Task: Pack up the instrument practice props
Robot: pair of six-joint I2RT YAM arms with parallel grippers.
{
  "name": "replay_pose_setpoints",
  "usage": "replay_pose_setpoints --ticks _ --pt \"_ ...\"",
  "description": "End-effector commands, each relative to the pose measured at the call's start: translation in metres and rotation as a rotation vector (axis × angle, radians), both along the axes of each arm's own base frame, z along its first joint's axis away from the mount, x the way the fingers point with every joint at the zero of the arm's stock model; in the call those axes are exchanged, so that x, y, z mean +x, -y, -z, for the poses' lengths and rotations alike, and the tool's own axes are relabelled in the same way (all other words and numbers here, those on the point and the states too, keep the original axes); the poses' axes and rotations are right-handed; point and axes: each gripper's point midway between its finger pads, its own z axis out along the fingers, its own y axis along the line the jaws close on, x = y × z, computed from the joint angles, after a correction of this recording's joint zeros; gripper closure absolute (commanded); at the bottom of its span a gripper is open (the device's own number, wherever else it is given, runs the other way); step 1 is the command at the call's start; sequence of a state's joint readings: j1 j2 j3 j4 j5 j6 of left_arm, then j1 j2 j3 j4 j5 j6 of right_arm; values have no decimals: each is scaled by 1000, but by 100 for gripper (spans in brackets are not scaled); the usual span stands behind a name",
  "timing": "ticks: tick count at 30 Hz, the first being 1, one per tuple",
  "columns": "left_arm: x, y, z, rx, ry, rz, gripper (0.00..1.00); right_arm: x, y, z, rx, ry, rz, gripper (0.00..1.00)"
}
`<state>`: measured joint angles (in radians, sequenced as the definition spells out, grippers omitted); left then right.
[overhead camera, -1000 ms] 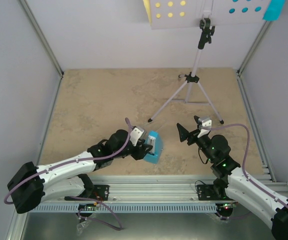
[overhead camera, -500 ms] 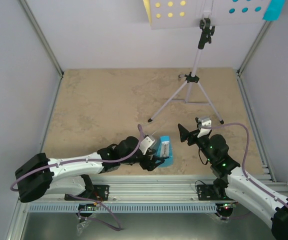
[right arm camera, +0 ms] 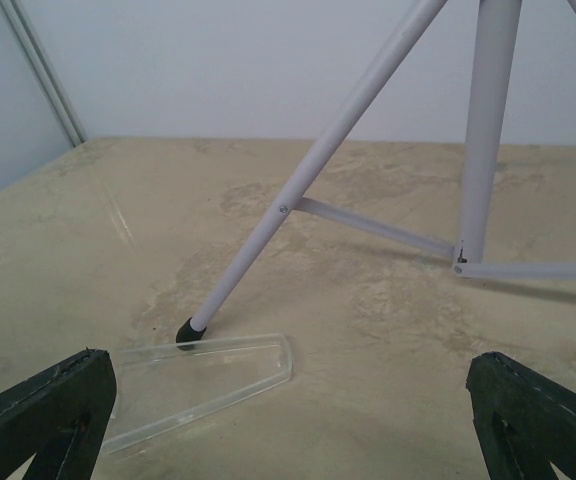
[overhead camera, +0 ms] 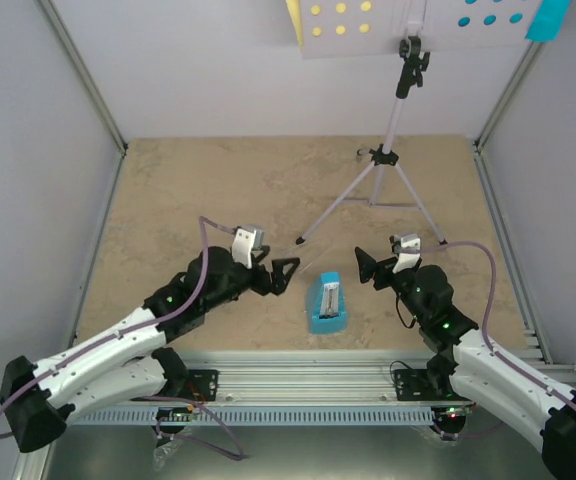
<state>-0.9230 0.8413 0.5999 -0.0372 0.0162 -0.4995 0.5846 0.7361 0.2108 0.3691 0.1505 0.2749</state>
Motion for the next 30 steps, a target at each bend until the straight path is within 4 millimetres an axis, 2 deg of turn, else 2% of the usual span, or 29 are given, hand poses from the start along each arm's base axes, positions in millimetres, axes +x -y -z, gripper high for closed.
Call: replay_pose_setpoints --ticks 1,3,7,13,18,22,26,30 --pt "45 -46 70 254 -118 -254 2 4 6 -14 27 25 36 2" --pt "58 -44 87 296 -112 -255 4 4 9 -14 24 28 51 2" --pt "88 -31 115 388 -96 -206 14 3 11 -14 31 36 60 2" --pt "110 -9 141 465 -64 -105 26 3 6 -14 43 32 36 2" --pt "131 -3 165 540 -88 -86 35 2 0 -14 41 31 3 2" --pt "132 11 184 562 -126 -11 43 1 -3 -15 44 34 -11 2" --pt "133 12 203 603 -156 6 54 2 -3 -15 43 33 -13 2" --pt "129 14 210 609 -166 41 62 2 -5 -13 42 27 -21 2"
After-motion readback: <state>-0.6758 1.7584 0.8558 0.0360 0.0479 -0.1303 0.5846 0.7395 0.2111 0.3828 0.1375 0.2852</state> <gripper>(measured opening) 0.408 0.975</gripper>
